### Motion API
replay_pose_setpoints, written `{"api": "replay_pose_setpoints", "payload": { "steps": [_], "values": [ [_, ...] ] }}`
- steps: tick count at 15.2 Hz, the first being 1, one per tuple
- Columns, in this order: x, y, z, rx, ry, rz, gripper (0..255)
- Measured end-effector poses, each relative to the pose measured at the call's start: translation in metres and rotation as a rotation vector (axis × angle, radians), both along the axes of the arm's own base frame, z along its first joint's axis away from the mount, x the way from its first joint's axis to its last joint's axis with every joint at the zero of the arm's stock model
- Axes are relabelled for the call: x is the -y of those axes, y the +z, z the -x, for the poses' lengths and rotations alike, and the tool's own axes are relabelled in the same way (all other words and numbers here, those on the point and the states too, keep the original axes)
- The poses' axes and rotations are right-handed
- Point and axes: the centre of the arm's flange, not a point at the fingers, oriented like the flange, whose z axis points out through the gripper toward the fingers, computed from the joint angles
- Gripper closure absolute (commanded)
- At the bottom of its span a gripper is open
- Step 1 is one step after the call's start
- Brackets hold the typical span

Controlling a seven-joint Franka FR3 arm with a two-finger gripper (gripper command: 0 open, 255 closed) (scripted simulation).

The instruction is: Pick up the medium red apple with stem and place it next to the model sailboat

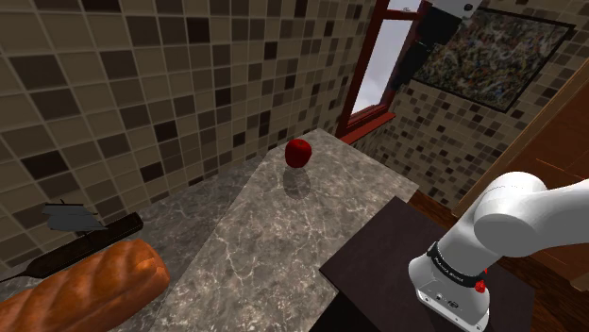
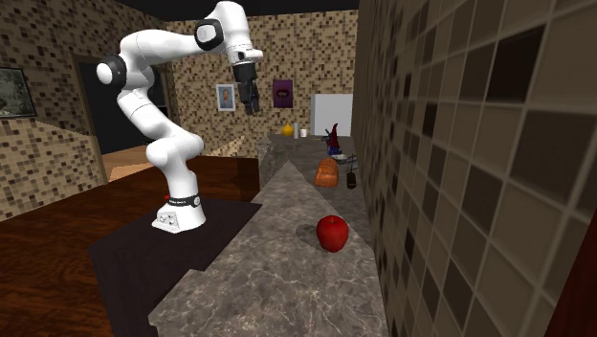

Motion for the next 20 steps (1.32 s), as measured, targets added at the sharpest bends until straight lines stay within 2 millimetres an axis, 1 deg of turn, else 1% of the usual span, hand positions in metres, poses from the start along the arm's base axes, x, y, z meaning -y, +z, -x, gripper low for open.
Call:
{"api": "replay_pose_setpoints", "payload": {
  "steps": [1, 3, 5, 7, 9, 10, 13, 14, 16, 18, 20],
  "values": [
    [0.0, 0.0, 0.0, 0.0, 0.0, 0.0, 0],
    [0.005, -0.015, -0.007, 0.009, 0.01, 0.0, 0],
    [0.009, -0.033, -0.019, 0.023, 0.026, 0.001, 0],
    [0.012, -0.054, -0.03, 0.038, 0.042, 0.001, 0],
    [0.02, -0.075, -0.042, 0.055, 0.059, 0.003, 0],
    [0.018, -0.088, -0.047, 0.063, 0.068, 0.003, 0],
    [0.027, -0.116, -0.071, 0.088, 0.093, 0.004, 0],
    [0.03, -0.129, -0.077, 0.096, 0.102, 0.004, 0],
    [0.034, -0.151, -0.095, 0.113, 0.119, 0.005, 0],
    [0.037, -0.168, -0.109, 0.131, 0.136, 0.006, 0],
    [0.041, -0.19, -0.122, 0.147, 0.153, 0.006, 0]
  ]
}}
